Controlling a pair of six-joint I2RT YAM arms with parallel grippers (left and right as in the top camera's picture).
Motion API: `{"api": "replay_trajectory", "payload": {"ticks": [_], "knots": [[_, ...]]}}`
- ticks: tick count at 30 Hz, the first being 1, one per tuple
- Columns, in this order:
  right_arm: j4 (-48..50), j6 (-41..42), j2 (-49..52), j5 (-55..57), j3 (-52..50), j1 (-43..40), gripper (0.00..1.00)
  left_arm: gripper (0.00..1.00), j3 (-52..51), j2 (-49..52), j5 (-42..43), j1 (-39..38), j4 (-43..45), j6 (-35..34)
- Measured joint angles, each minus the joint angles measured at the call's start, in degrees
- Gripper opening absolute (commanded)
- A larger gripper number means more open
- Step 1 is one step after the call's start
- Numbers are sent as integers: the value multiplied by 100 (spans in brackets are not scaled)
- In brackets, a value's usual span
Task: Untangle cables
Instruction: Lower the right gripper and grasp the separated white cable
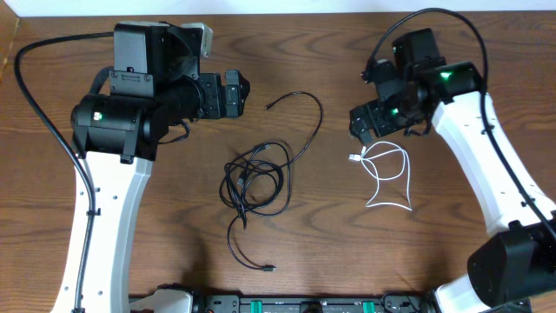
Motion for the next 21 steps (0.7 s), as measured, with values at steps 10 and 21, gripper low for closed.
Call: {"api": "replay_trajectory", "payload": {"ticks": [10, 21], "knots": [[-205, -155, 704, 358, -2, 101, 99, 97, 0, 0, 0, 0, 0, 0], [-232, -393, 1274, 645, -2, 120, 95, 97, 0, 0, 0, 0, 0, 0]]}}
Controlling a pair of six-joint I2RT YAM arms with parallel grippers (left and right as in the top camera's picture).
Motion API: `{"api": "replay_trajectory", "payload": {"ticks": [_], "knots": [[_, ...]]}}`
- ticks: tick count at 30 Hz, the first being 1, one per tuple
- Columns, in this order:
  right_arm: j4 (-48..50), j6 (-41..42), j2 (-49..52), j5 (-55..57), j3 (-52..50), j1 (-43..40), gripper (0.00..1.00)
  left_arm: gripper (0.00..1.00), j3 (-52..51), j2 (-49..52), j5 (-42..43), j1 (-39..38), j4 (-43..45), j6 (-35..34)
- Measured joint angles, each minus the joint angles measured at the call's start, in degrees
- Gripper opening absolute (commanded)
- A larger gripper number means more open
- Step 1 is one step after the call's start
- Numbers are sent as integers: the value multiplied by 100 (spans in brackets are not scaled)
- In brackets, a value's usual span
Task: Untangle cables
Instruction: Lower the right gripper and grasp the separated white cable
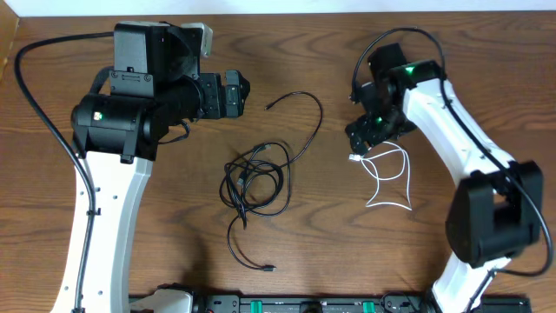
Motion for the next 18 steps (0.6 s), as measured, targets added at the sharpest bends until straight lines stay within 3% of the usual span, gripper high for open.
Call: {"api": "replay_trajectory", "payload": {"ticks": [7, 18], "knots": [[-120, -330, 627, 4, 0, 358, 85, 97, 0, 0, -107, 0, 0, 0], [118, -398, 732, 157, -127, 476, 78, 97, 0, 0, -129, 0, 0, 0]]}}
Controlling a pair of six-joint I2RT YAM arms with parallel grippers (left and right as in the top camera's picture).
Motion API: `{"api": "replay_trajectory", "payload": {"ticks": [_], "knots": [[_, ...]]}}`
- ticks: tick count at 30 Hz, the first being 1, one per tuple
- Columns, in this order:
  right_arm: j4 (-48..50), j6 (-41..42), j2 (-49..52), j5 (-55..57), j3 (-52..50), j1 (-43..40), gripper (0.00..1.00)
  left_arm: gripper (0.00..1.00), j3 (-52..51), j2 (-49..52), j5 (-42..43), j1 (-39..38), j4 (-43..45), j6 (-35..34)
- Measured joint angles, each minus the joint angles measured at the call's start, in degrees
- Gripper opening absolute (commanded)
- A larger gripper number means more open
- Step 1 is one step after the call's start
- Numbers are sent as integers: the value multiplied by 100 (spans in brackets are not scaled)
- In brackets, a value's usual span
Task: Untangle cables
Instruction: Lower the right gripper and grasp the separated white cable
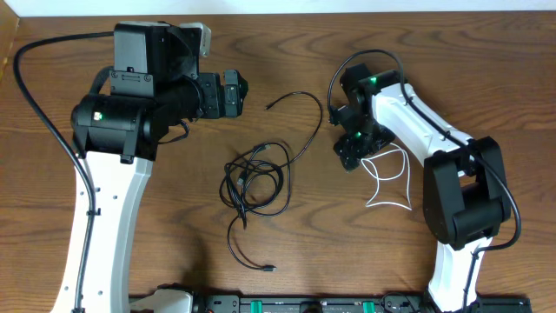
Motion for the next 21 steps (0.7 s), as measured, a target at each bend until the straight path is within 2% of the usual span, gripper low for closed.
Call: {"api": "replay_trajectory", "payload": {"ticks": [8, 12, 15, 17, 21], "knots": [[544, 0, 0, 107, -599, 0, 66, 97, 0, 0, -2, 0, 0, 0], [732, 28, -35, 273, -732, 0, 45, 97, 0, 0, -4, 0, 0, 0], [946, 31, -94, 380, -844, -9, 22, 97, 0, 0, -4, 0, 2, 0], [1150, 96, -136, 378, -905, -9, 1, 97, 0, 0, -4, 0, 0, 0], [1615, 507, -157, 334, -927, -22, 1, 97, 0, 0, -4, 0, 0, 0]]}}
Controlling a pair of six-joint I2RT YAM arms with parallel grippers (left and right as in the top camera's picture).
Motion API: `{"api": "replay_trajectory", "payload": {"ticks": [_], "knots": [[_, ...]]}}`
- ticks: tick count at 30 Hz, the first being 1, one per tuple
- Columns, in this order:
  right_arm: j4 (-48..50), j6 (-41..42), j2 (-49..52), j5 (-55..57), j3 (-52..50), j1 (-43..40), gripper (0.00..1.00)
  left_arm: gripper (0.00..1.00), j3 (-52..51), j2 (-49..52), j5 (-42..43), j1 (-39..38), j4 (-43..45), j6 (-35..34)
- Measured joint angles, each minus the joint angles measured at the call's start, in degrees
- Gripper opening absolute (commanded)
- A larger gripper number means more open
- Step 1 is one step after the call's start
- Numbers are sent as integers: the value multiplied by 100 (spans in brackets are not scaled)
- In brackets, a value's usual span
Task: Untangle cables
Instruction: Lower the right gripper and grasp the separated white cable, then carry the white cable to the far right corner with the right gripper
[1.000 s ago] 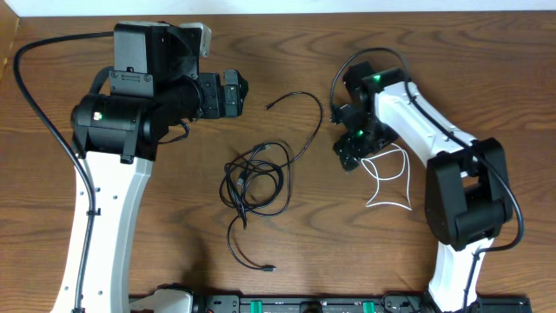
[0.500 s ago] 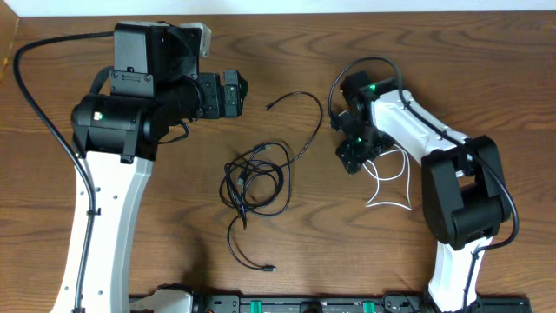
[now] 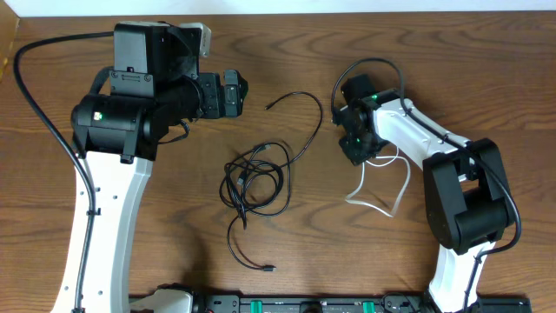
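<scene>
A black cable lies coiled in a tangle at the table's middle. One tail arcs up to a plug, the other runs down to a plug. To its right lies a white cable, looping from under my right gripper down to the lower left and back. The right gripper points down over the white cable's upper end and looks shut on it; the plug is hidden beneath it. My left gripper hovers up and left of the black coil, its fingers too dark to read.
The wooden table carries only the two cables. A dark rail runs along the front edge. The left arm's black supply cable arcs at the far left.
My right gripper has shifted slightly up and right. The white cable has changed shape: its lower loop now reaches further left. The left arm and black cable have not moved.
My right gripper stood up and right of the white cable's plug end. It was then closer over that end, then further left, right on it. Now the white cable has been pulled into a new shape. The left arm has stayed still throughout.
</scene>
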Motion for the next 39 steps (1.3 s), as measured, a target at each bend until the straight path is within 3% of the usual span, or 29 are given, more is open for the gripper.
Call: {"api": "replay_trajectory", "payload": {"ticks": [6, 13, 17, 27, 39], "knots": [[-254, 507, 177, 140, 688, -374, 1, 97, 0, 0, 4, 0, 2, 0], [-898, 691, 199, 254, 3191, -1582, 1, 97, 0, 0, -17, 0, 2, 0], [-887, 708, 199, 527, 3891, -2367, 1, 97, 0, 0, -20, 0, 2, 0], [122, 944, 199, 800, 3950, -4310, 1, 97, 0, 0, -20, 0, 39, 0], [1108, 1008, 732, 354, 3958, -4784, 1, 97, 0, 0, -20, 0, 50, 0]]}}
